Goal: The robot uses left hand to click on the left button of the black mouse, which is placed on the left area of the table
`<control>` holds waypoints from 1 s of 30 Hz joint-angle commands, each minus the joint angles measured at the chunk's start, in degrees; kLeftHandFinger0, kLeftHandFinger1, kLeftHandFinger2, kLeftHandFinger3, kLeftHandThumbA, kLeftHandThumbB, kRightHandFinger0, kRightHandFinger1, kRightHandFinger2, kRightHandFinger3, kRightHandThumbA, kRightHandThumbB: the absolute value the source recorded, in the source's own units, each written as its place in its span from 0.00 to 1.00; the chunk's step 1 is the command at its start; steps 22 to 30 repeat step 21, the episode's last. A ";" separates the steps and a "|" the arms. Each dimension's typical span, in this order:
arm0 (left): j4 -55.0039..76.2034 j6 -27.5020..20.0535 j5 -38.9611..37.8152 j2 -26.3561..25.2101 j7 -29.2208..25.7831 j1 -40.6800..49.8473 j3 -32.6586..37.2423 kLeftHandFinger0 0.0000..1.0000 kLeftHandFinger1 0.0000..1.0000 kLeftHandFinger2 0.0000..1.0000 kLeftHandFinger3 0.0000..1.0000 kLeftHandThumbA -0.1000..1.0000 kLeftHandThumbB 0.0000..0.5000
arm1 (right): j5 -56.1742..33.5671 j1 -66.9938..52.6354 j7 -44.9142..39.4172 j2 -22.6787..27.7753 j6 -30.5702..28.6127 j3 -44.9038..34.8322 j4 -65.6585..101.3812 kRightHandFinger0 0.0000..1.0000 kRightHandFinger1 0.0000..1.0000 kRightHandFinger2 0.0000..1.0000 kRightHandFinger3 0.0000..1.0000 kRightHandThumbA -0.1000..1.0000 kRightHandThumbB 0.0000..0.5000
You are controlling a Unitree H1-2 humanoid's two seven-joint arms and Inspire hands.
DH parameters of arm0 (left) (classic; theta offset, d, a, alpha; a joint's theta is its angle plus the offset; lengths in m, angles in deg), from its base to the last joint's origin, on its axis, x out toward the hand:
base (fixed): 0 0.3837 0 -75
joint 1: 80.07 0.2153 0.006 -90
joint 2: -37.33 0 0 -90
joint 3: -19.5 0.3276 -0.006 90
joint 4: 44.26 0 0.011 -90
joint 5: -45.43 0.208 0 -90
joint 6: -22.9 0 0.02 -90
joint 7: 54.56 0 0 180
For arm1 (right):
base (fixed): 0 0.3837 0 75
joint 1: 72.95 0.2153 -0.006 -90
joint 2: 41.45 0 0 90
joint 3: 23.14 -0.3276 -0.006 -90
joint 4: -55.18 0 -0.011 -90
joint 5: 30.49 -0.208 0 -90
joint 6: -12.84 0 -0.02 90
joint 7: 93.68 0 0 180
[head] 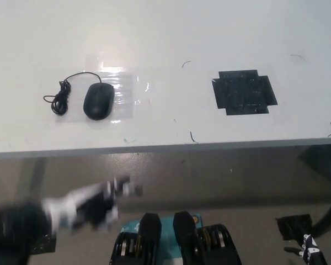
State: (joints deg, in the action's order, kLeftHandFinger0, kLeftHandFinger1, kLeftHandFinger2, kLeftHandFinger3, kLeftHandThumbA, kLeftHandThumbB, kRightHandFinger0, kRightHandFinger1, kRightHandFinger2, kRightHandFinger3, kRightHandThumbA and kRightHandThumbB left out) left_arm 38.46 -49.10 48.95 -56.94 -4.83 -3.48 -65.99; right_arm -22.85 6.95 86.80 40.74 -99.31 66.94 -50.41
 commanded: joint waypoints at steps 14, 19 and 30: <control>22.18 -39.38 -9.60 19.33 -18.56 38.36 -14.12 1.00 0.97 0.97 1.00 1.00 0.34 | -2.83 0.58 0.67 -2.06 -4.77 2.68 -2.06 0.81 1.00 1.00 1.00 1.00 0.22; 9.58 -39.26 -3.34 19.17 -22.66 33.91 -15.11 1.00 1.00 1.00 1.00 1.00 0.55 | -5.29 0.24 -1.21 -3.08 -4.77 2.36 -2.01 1.00 1.00 1.00 1.00 1.00 0.29; 7.13 -39.28 -2.07 18.86 -24.19 32.54 -15.73 1.00 1.00 1.00 1.00 1.00 0.60 | -5.99 0.52 -1.52 -3.86 -4.77 2.30 -2.12 1.00 1.00 1.00 1.00 1.00 0.34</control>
